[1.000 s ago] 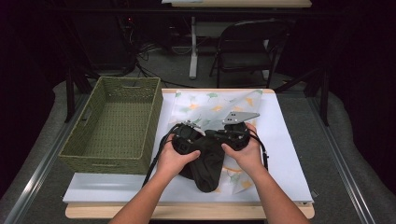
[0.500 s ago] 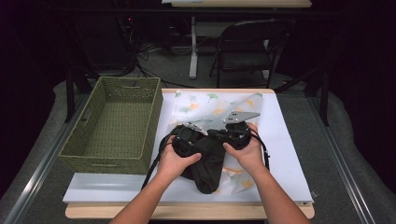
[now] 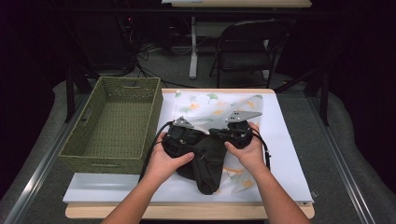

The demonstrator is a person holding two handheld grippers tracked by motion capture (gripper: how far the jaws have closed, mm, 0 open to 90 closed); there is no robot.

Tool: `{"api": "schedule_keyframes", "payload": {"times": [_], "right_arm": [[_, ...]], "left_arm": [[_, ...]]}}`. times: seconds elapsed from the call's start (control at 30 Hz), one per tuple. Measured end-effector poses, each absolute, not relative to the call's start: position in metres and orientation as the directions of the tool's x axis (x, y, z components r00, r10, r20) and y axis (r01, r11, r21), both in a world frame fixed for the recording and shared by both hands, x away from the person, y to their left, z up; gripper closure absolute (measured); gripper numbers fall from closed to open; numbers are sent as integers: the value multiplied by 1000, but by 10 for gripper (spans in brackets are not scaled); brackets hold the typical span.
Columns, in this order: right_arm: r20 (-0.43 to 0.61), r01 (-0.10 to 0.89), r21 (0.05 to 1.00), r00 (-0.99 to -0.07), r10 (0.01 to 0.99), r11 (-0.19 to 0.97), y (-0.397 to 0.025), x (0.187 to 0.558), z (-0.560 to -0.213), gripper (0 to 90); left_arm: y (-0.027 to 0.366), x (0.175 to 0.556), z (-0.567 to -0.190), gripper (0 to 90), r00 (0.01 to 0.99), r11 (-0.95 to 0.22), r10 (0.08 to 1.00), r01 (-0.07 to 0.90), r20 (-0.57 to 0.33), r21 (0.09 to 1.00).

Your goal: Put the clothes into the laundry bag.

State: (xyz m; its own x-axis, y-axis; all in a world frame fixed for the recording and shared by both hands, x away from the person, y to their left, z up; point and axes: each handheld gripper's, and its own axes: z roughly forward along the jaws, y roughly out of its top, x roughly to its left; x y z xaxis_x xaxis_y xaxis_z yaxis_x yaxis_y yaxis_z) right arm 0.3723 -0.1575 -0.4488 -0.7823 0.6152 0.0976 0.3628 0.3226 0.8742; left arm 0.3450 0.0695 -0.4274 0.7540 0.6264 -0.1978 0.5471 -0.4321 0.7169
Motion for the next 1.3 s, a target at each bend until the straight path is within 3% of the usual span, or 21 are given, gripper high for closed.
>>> {"api": "schedule_keyframes", "payload": {"times": [0.53, 0.93, 1.07, 1.2, 1.3], "right_arm": [[99, 362, 875, -782, 615, 320, -158, 372, -448, 900], [100, 363, 876, -782, 615, 318, -158, 372, -448, 900], [101, 362, 877, -782, 615, 317, -158, 372, -448, 900], [101, 362, 877, -782, 615, 316, -158, 372, -448, 900], [98, 358, 878, -785, 612, 318, -157, 371, -448, 900]], "left_arm": [[124, 370, -432, 371, 629, -362, 764, 605, -146, 710], [126, 389, -453, 375, 601, -386, 786, 658, -142, 647], [119, 391, -459, 474, 609, -416, 784, 662, -123, 623], [113, 390, -466, 705, 619, -446, 780, 655, -94, 610], [108, 385, -470, 861, 641, -437, 755, 649, -138, 623]]}}
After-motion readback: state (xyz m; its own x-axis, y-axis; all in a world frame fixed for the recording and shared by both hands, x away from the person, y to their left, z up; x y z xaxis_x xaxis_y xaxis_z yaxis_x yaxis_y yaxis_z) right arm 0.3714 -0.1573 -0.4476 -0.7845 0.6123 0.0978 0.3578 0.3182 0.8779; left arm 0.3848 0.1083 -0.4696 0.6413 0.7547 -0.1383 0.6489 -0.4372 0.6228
